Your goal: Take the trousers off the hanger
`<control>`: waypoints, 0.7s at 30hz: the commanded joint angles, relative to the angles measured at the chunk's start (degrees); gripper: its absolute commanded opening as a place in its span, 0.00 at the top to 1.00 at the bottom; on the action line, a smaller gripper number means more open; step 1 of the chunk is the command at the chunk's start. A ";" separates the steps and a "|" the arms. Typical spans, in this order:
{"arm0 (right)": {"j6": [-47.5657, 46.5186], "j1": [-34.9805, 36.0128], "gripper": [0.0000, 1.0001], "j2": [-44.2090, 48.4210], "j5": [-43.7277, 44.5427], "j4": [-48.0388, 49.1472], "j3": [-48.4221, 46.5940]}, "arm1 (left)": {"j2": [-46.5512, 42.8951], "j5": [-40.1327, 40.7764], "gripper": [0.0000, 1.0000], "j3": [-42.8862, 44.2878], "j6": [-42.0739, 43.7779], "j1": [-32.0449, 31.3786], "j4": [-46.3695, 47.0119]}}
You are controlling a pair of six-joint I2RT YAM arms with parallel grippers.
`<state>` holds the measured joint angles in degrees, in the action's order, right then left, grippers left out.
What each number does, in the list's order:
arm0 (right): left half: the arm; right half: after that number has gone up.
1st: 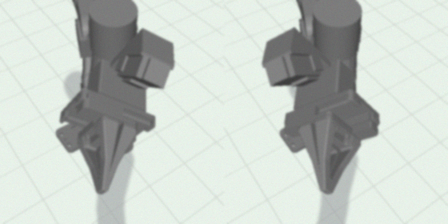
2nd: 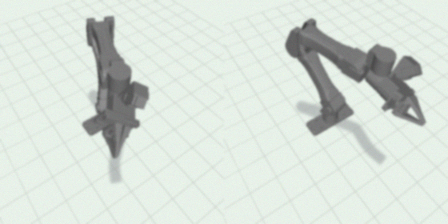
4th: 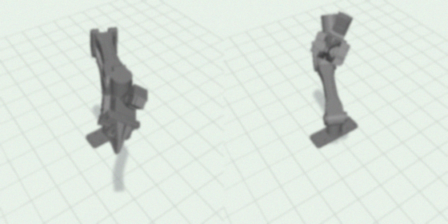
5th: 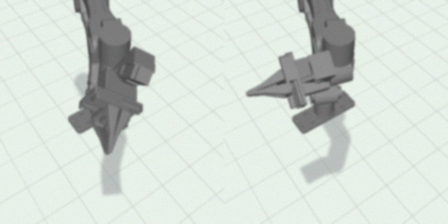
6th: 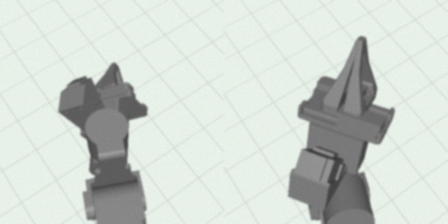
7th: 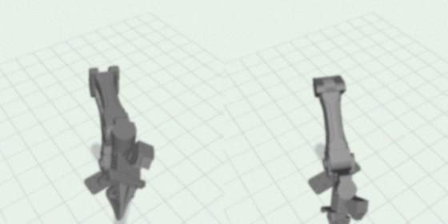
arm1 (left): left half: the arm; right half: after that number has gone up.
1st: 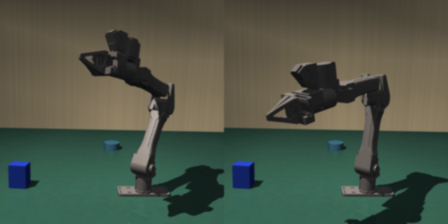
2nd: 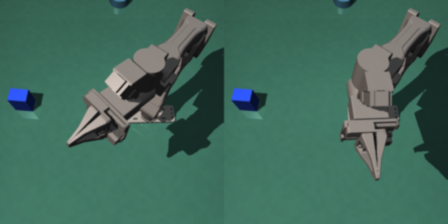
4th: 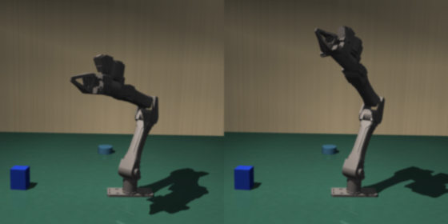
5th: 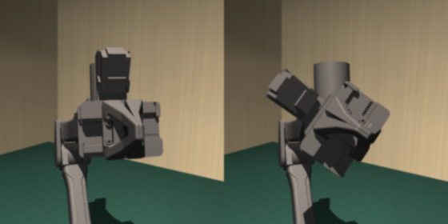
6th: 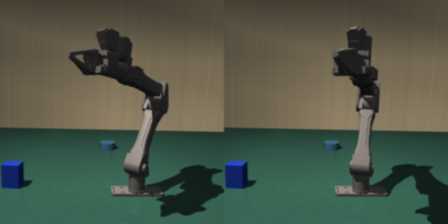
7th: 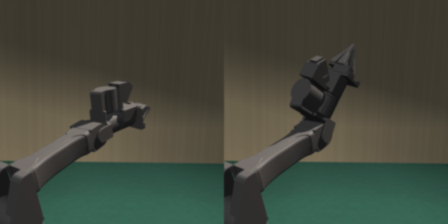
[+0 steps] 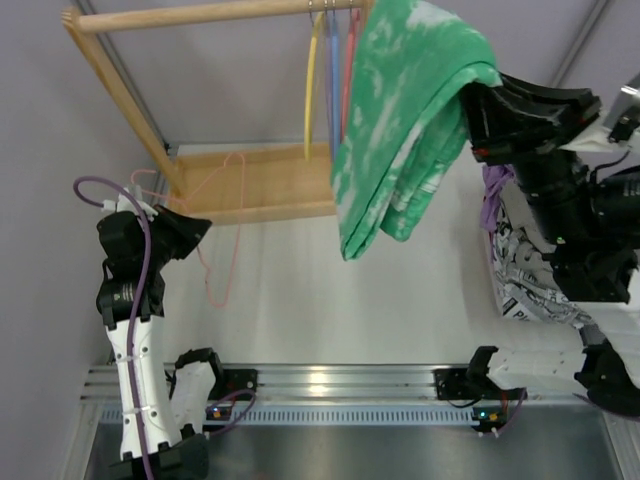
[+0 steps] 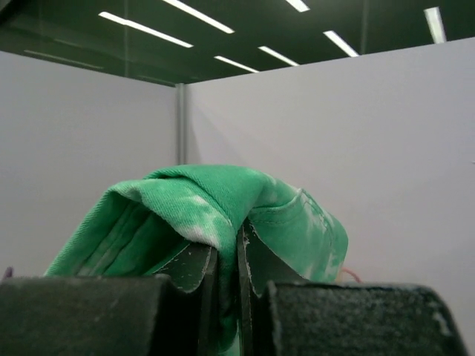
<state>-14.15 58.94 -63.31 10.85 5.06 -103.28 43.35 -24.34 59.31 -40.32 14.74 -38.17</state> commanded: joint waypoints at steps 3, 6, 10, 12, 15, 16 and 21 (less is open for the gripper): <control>8.08 -12.25 1.00 11.95 -1.80 2.15 6.77 | 0.77 1.31 1.00 2.65 1.12 -0.06 2.05; 11.24 -21.21 1.00 18.71 -1.63 -0.04 12.66 | 1.47 1.14 1.00 3.35 0.94 0.02 2.14; 13.27 -35.25 1.00 26.99 0.30 -4.35 18.72 | 2.00 1.40 1.00 4.06 1.12 -0.06 2.23; 13.19 -39.67 1.00 31.04 3.55 -7.95 19.78 | 2.17 1.31 1.00 4.15 1.03 0.02 2.23; 11.87 -47.32 1.00 35.44 7.95 -12.43 20.49 | 2.44 1.05 1.00 4.32 0.59 -0.06 2.23; 11.69 -51.08 1.00 36.32 9.61 -13.57 20.58 | 2.44 0.96 1.00 4.32 0.59 -0.06 2.23; 8.36 -62.17 1.00 40.11 13.40 -22.01 20.58 | 2.26 0.61 1.00 4.85 0.06 -0.06 2.14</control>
<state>-4.23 1.76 -23.68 21.78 -17.45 -81.38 45.89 -23.09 61.54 -40.34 14.74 -38.17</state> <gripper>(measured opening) 0.060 0.075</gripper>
